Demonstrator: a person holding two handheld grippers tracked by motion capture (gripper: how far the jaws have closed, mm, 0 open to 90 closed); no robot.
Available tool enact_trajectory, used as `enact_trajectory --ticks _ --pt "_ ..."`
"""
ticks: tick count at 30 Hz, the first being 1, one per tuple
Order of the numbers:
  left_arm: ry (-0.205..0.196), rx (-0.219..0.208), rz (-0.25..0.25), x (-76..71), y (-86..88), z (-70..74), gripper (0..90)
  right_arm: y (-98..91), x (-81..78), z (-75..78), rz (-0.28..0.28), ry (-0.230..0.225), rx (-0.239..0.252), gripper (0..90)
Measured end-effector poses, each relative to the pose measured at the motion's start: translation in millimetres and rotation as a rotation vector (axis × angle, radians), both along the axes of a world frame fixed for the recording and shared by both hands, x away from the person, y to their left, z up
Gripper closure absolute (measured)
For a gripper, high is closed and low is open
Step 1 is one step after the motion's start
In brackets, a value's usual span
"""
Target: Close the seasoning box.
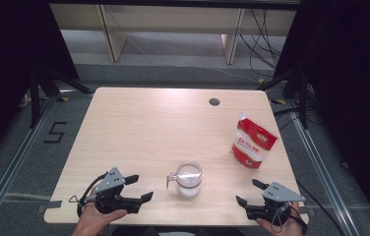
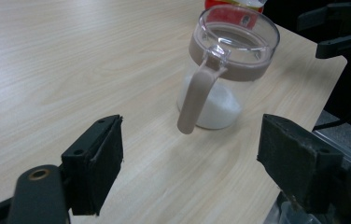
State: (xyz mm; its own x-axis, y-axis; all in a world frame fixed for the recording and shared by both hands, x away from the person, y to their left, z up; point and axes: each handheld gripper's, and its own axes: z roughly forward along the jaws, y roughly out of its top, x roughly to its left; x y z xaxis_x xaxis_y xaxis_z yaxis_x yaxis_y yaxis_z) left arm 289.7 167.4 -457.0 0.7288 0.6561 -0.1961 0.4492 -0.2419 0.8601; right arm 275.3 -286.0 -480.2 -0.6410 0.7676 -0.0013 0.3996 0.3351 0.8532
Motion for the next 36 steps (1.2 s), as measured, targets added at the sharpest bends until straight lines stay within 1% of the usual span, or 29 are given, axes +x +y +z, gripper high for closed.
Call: enact_trajectory --ticks 1,3,4,5,7,8,9,10,11,12,14,15,16,17,18,19,20,21,23,24,25,26,28,29,30,31,32,35,36 --pt "-0.011 0.009 -0.011 -0.4 0.8 -1.0 21.8 -1.1 1.9 -0.4 0.017 -0.035 -0.015 17.9" --pt "-0.005 0.018 -0.016 -2.5 1.7 -3.5 21.6 0.3 -1.0 -1.0 0.0 -0.008 -0.005 15.4" --pt "-0.007 0.023 -0.021 -3.4 2.0 -5.5 21.4 0.5 -1.1 -1.6 0.012 -0.013 -0.002 15.7" --pt "0.004 0.023 -0.015 -4.8 1.7 -6.5 20.8 -0.2 -1.1 -1.9 0.02 -0.035 -0.015 15.4" --pt "0.017 0.028 -0.007 -7.5 1.5 -9.3 20.4 0.4 -4.3 -2.2 0.02 -0.005 -0.013 15.5" --pt "0.018 0.033 -0.013 -8.1 1.9 -10.3 20.3 0.0 -4.2 -2.3 0.02 -0.024 -0.02 15.5" --pt "0.017 0.026 -0.013 -9.1 1.8 -12.0 20.2 0.3 -4.9 -2.8 0.021 -0.017 -0.019 15.5" --pt "0.019 0.034 -0.012 -9.8 2.1 -12.1 20.2 1.5 -8.2 -2.6 0.007 0.015 -0.009 15.5" --pt "0.018 0.041 -0.013 -10.5 2.4 -12.6 20.1 0.2 -6.9 -2.7 0.017 -0.017 -0.027 15.6" --pt "0.018 0.039 -0.009 -11.6 2.3 -13.3 19.9 0.7 -8.9 -2.6 0.006 0.002 -0.023 15.5" --pt "0.018 0.042 -0.013 -13.2 2.6 -14.8 19.8 0.2 -9.9 -3.4 0.019 0.009 -0.031 15.6" --pt "0.015 0.049 -0.012 -14.2 2.8 -15.6 19.8 -1.2 -10.3 -3.6 0.017 -0.004 -0.046 15.6" --pt "0.01 0.039 -0.007 -14.8 2.1 -16.9 19.6 -0.9 -11.5 -4.5 0.02 0.005 -0.045 15.7" --pt "0.019 0.052 -0.013 -15.4 2.8 -16.4 19.5 -0.8 -13.0 -4.8 0.012 0.02 -0.044 15.7" --pt "0.02 0.041 -0.012 -15.8 2.2 -17.7 19.3 -0.9 -12.5 -5.7 0.026 0.02 -0.046 15.7" --pt "0.019 0.052 -0.016 -16.4 3.1 -18.1 19.0 -0.6 -14.0 -5.9 0.023 0.029 -0.049 15.8" --pt "0.023 0.06 -0.015 -17.1 3.3 -18.4 18.9 -1.2 -13.9 -6.6 0.021 0.014 -0.049 15.7" --pt "0.021 0.064 -0.018 -17.5 3.7 -19.1 18.6 -0.8 -14.9 -6.7 0.029 0.035 -0.044 15.8" --pt "0.024 0.066 -0.014 -18.5 4.0 -20.5 17.4 -1.8 -16.4 -6.8 0.024 0.02 -0.07 15.8" --pt "0.021 0.083 -0.016 -18.1 5.4 -21.4 16.4 -0.7 -18.7 -7.1 0.01 0.036 -0.063 15.9" --pt "0.021 0.082 -0.019 -18.4 5.7 -22.3 15.8 -1.0 -19.0 -7.6 0.019 0.04 -0.069 15.8" --pt "0.026 0.063 -0.013 -20.3 4.4 -23.1 15.8 -1.3 -19.4 -8.3 0.023 0.049 -0.07 15.8" --pt "0.02 0.064 -0.031 -21.2 4.1 -26.6 15.3 -2.2 -19.7 -9.8 0.029 0.038 -0.091 15.8" --pt "0.016 0.065 -0.027 -21.6 3.4 -28.2 15.3 -1.7 -20.3 -11.2 0.041 0.06 -0.078 15.8" --pt "0.018 0.098 -0.036 -21.8 4.4 -28.5 15.3 -2.5 -19.9 -11.7 0.041 0.045 -0.097 15.8" --pt "0.017 0.092 -0.03 -23.7 2.6 -30.1 15.3 -1.4 -22.2 -12.4 0.025 0.062 -0.099 15.8" --pt "0.015 0.091 -0.034 -24.7 1.5 -32.3 15.2 -2.2 -22.3 -12.8 0.035 0.064 -0.112 15.8" --pt "0.017 0.128 -0.045 -26.3 -0.4 -35.1 15.3 -0.9 -25.6 -14.5 0.034 0.077 -0.123 15.8" --pt "0.02 0.126 -0.054 -26.5 -1.2 -35.8 15.3 -1.1 -25.0 -15.4 0.046 0.072 -0.135 15.8"
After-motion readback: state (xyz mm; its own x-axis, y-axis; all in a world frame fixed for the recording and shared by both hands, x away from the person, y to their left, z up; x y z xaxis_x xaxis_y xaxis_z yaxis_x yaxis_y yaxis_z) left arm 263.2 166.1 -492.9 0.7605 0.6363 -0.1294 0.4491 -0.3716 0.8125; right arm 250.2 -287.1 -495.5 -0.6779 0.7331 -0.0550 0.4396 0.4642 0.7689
